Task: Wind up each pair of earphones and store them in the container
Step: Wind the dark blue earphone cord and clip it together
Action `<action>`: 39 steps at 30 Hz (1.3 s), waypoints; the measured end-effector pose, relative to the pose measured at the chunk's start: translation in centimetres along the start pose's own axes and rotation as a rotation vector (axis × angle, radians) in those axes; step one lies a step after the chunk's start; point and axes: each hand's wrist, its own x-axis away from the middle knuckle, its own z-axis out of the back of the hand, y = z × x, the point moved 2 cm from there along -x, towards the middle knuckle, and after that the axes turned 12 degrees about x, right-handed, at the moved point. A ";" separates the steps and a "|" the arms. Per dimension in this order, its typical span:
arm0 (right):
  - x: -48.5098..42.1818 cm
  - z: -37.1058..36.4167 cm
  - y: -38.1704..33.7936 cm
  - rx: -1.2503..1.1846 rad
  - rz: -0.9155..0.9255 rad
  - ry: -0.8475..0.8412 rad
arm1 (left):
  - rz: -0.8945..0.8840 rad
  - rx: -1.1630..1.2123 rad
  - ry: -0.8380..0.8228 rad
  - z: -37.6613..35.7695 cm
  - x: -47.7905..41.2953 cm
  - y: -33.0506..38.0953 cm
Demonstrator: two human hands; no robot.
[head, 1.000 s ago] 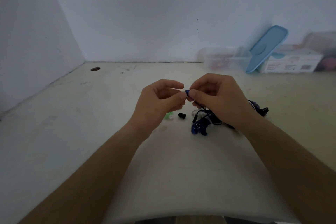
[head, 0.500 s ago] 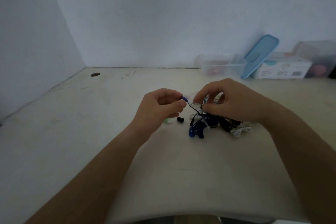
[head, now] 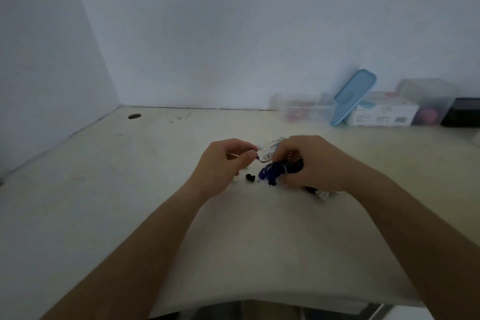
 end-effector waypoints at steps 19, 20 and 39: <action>-1.9 4.9 2.7 -0.586 -0.145 0.168 | 0.240 0.945 0.025 -4.9 -3.6 4.0; -2.3 5.1 3.3 -0.568 -0.162 0.188 | 0.244 0.951 0.042 -5.3 -4.5 4.0; -15.4 5.4 19.4 -0.162 -0.338 0.275 | 0.097 0.271 0.062 -9.6 -26.8 1.0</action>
